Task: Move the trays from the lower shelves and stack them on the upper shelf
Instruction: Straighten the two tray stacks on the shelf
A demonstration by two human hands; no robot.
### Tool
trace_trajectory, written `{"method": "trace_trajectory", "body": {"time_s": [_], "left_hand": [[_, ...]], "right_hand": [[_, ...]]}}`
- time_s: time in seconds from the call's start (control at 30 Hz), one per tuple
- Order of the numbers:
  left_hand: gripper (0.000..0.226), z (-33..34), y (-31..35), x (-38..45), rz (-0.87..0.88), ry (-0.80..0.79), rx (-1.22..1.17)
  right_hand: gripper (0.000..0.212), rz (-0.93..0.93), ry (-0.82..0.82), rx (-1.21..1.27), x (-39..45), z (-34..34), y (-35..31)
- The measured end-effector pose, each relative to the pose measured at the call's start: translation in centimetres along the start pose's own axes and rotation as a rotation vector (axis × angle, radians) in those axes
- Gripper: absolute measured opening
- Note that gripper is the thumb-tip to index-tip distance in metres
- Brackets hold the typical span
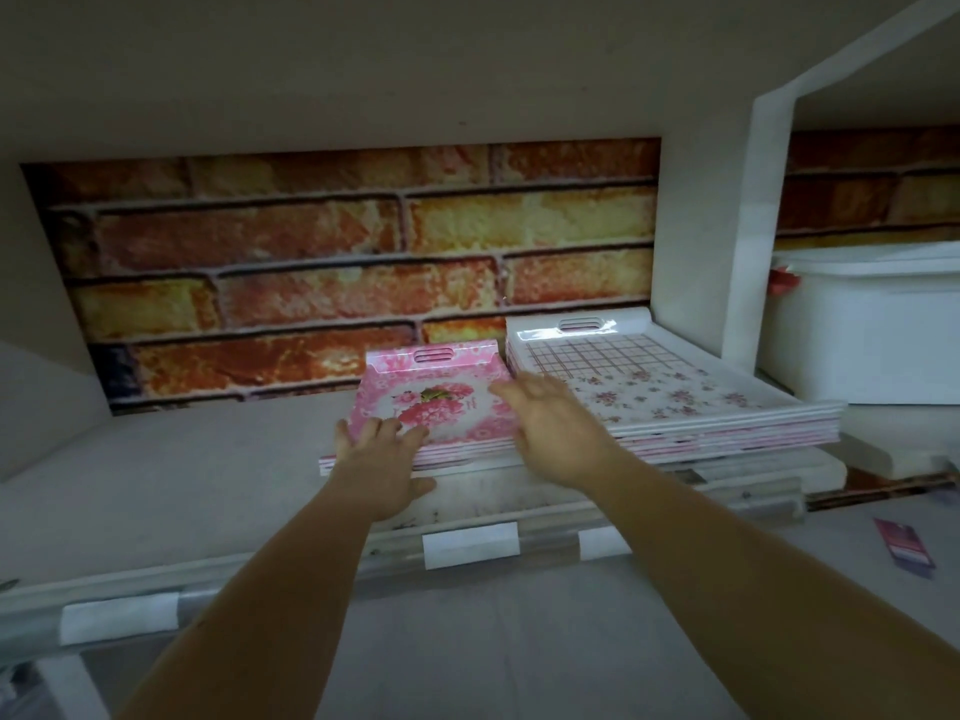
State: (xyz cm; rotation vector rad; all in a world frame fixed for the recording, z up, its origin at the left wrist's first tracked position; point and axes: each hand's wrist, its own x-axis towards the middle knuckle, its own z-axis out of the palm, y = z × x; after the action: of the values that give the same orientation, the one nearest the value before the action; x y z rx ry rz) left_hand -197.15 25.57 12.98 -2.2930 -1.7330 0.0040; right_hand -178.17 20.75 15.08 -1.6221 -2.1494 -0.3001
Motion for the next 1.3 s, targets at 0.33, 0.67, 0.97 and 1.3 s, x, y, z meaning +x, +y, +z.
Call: {"method": "trace_trajectory", "body": {"time_s": [0.33, 0.67, 0.97, 1.3], "left_hand": [[0.059, -4.5, 12.9, -2.2, 0.308, 0.194, -0.204], [0.056, -3.6, 18.3, 0.1, 0.256, 0.212, -0.239], [0.065, -2.5, 19.4, 0.9, 0.165, 0.256, -0.136], [0.057, -2.5, 19.5, 0.9, 0.156, 0.274, -0.115]], "right_hand": [[0.044, 0.415, -0.127, -0.136, -5.1, -4.5, 8.9], [0.056, 0.279, -0.202, -0.258, -7.6, -2.5, 12.4], [0.050, 0.269, -0.198, -0.278, -7.2, -1.9, 12.9], [0.050, 0.252, -0.204, -0.273, -7.0, -1.8, 13.3]]}}
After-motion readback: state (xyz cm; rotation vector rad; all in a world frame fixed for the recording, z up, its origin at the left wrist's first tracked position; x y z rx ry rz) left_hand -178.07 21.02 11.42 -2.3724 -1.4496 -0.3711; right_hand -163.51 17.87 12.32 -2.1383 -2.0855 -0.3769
